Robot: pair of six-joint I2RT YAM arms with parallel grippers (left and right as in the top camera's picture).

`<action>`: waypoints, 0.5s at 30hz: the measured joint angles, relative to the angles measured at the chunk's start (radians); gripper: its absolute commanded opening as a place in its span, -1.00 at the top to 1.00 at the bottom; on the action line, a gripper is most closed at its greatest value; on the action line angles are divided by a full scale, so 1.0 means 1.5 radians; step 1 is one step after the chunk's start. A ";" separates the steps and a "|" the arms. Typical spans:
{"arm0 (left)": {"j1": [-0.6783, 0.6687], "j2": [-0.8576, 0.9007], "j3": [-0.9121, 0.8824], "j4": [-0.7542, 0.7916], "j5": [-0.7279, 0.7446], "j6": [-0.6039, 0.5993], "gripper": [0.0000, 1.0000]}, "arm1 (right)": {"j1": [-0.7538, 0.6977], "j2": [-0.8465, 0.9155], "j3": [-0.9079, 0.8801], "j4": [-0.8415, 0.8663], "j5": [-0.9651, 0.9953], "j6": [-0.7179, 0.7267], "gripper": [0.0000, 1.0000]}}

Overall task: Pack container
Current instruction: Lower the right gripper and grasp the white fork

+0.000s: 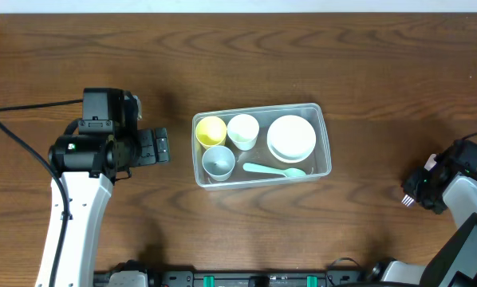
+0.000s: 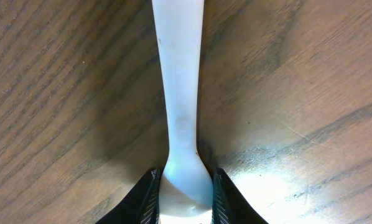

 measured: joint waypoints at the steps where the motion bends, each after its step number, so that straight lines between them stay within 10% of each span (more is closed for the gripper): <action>1: 0.000 0.000 0.000 0.000 0.000 0.000 -0.96 | 0.000 0.000 0.000 0.000 0.000 0.000 0.97; 15: 0.000 0.000 0.000 0.000 0.000 0.000 -0.96 | 0.000 0.000 0.005 -0.014 -0.017 0.000 0.97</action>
